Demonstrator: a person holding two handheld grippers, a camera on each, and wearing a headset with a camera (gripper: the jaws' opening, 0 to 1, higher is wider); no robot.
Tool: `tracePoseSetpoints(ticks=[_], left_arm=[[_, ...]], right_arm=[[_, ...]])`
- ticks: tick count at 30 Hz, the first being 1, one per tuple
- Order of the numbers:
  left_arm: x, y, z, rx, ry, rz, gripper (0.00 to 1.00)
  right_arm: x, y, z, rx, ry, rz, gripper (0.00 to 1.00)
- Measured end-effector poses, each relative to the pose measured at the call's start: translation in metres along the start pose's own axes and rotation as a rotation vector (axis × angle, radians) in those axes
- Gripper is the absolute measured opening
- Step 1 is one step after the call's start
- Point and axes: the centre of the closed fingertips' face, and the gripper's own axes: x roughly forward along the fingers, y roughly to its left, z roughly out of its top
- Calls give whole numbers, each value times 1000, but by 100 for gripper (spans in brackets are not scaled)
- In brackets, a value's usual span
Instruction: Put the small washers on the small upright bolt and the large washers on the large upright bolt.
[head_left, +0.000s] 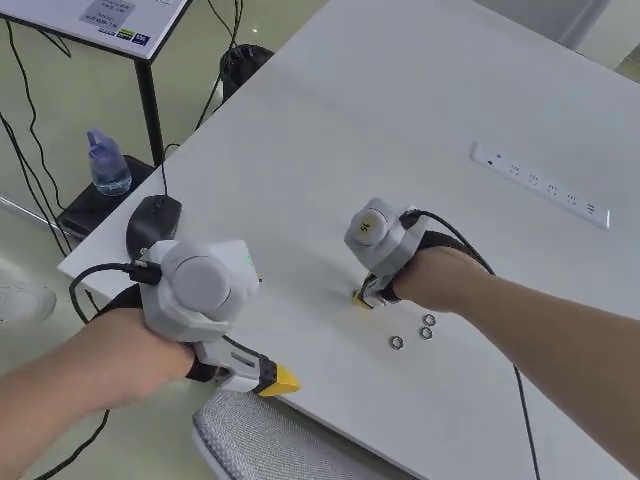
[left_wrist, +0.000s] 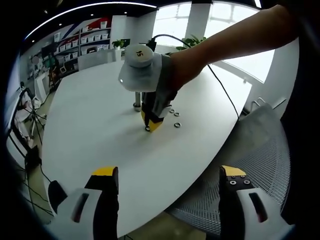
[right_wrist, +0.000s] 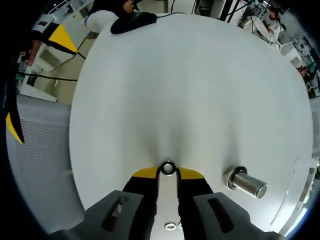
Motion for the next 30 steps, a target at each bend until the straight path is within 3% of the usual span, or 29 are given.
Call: tracePoseSetpoints(ticks=[5,11,30], left_arm=[[-2,0,-2,-5,1,3,82],[-4,1,-5,-10,6,7,82],[-3,-2,-10,-18,16,3,81]], right_arm=[[-1,1,1,0,19,-1,16],[-2,1,2,31,1,18,17],[0,0,1,-25,24,-16,14]])
